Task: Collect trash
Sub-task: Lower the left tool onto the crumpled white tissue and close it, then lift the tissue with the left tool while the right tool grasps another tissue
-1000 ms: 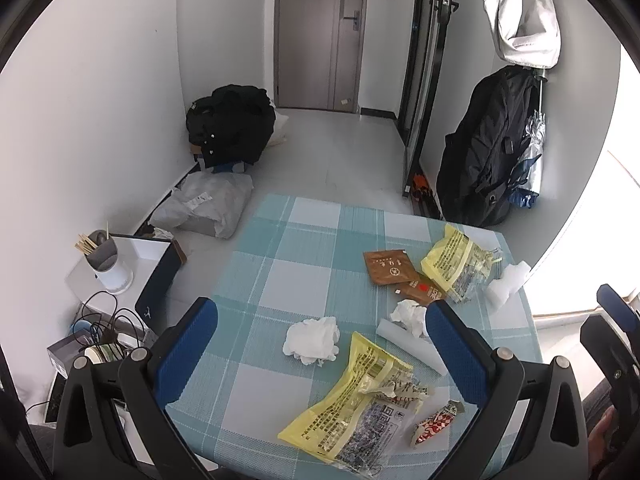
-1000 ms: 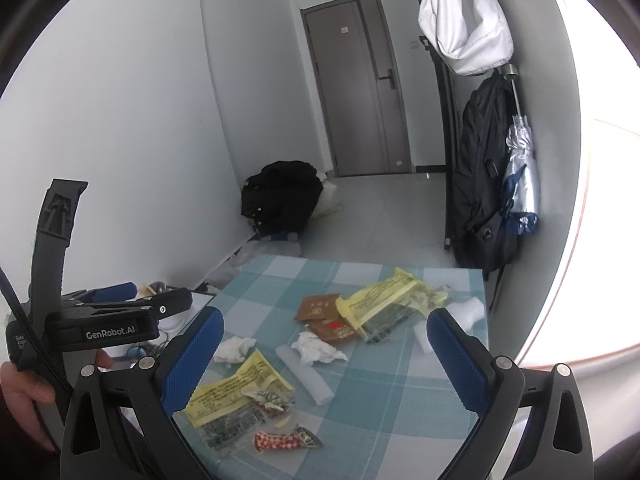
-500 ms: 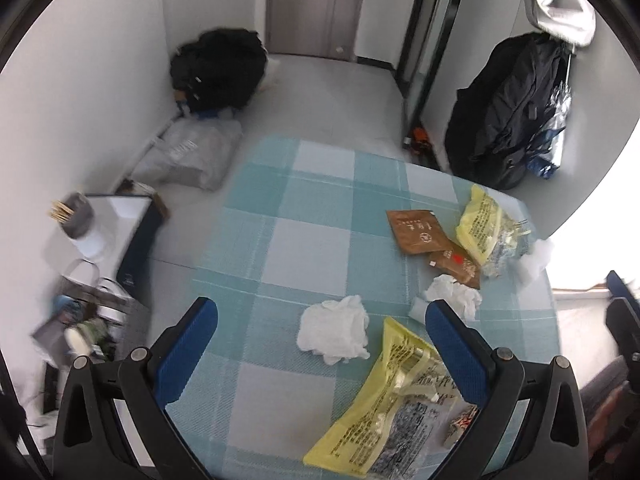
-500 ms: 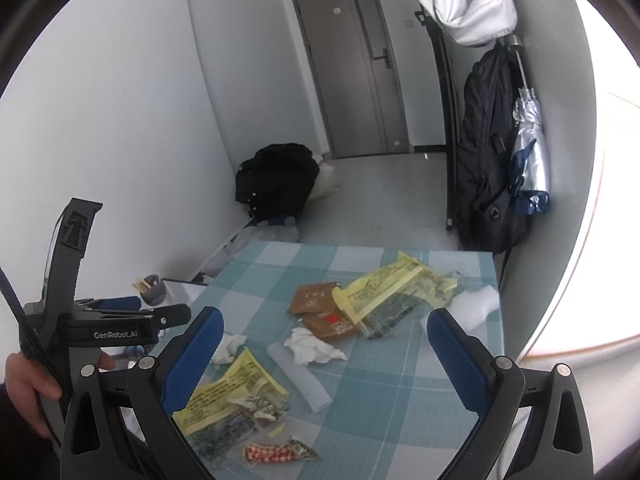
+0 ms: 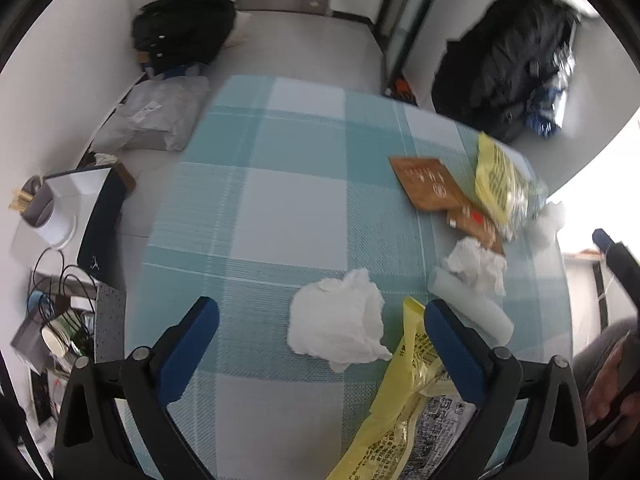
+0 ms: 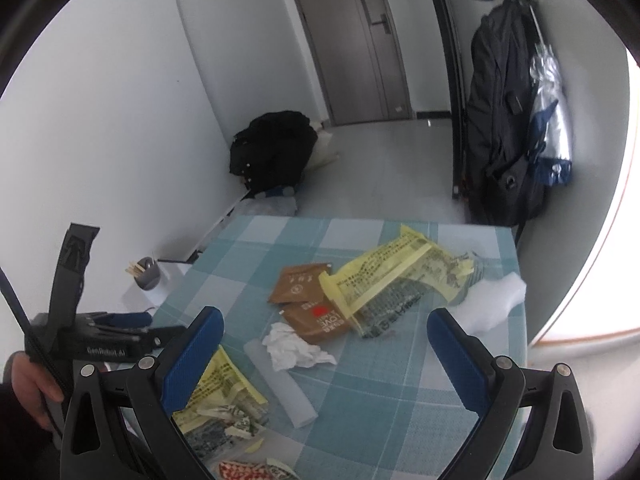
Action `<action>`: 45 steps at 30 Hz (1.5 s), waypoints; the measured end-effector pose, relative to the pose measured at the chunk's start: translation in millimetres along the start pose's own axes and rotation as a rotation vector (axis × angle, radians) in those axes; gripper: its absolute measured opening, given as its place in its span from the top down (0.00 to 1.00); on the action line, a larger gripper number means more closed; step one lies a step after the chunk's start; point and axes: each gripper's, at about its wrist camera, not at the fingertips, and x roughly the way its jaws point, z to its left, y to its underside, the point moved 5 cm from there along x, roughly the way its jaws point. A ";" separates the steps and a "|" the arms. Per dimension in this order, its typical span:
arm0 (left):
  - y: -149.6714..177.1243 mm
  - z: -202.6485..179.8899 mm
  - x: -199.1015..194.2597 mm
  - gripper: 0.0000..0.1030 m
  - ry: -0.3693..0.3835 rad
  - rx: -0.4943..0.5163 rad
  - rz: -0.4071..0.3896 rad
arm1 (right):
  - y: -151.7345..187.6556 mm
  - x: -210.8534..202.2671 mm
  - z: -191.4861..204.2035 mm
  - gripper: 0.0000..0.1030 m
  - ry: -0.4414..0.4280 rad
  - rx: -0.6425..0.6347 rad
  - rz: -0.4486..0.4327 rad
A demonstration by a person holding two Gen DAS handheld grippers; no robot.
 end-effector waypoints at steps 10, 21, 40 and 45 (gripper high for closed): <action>1.0 -3.3 11.8 0.40 -0.006 0.049 0.059 | -1.1 17.1 0.4 0.00 -0.019 0.019 0.050; -0.1 -0.6 13.6 0.85 0.059 -0.003 0.073 | 3.3 25.2 4.8 0.00 -0.009 -0.005 0.072; -9.8 -5.1 -19.9 0.92 0.123 -0.038 -0.050 | 27.3 36.2 -5.3 0.06 -0.013 0.092 0.227; -14.8 -10.2 -35.2 0.92 0.134 -0.014 -0.105 | 26.8 42.4 -0.6 0.12 -0.014 0.131 0.280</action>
